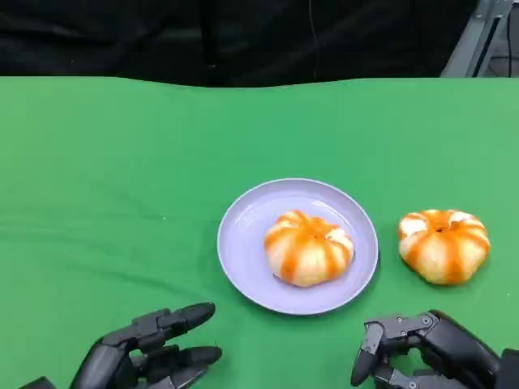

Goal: Grasp the bread from the table and place it into the plate.

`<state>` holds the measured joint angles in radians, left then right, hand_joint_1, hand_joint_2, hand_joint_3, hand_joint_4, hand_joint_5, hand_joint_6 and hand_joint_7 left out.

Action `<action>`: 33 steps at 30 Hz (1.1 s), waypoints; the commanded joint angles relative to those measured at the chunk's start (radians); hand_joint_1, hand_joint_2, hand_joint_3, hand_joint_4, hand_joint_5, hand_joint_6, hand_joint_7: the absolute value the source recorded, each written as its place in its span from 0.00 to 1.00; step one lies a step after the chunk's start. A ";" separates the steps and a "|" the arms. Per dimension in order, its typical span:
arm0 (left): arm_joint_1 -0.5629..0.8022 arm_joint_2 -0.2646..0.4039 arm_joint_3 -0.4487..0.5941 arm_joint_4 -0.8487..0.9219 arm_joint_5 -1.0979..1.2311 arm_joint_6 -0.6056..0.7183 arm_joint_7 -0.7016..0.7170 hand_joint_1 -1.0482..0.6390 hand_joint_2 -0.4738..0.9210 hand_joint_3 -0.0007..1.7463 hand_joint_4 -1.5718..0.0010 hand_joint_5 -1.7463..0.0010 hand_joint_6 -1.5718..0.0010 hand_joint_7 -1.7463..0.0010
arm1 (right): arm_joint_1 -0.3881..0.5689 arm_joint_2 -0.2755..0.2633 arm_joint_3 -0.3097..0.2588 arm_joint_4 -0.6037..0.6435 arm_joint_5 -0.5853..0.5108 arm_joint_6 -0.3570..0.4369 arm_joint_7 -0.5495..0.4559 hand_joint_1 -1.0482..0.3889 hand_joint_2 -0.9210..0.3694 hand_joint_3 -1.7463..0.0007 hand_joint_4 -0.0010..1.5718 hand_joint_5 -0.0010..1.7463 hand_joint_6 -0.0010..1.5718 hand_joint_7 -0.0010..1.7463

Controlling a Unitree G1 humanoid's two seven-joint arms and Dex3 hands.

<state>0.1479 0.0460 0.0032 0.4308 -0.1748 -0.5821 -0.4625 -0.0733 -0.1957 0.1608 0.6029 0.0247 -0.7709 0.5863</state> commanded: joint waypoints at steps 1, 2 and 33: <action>-0.032 0.022 0.016 0.013 0.016 -0.018 0.023 0.36 1.00 0.08 0.37 1.00 0.50 1.00 | 0.002 -0.013 -0.010 -0.006 0.016 -0.003 0.002 0.69 0.00 0.73 0.45 0.91 0.50 0.62; -0.039 0.022 0.018 0.019 0.018 -0.024 0.024 0.37 1.00 0.08 0.37 1.00 0.50 1.00 | 0.002 -0.013 -0.010 -0.006 0.017 -0.003 0.003 0.69 0.00 0.73 0.45 0.91 0.51 0.61; -0.131 0.035 0.060 0.118 0.027 -0.114 0.041 0.36 1.00 0.12 0.34 1.00 0.48 1.00 | 0.002 -0.015 -0.010 -0.006 0.009 -0.004 -0.004 0.69 0.00 0.73 0.45 0.90 0.51 0.62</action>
<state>0.0225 0.0613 0.0500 0.5359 -0.1428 -0.6864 -0.4309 -0.0733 -0.1958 0.1607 0.6029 0.0251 -0.7711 0.5860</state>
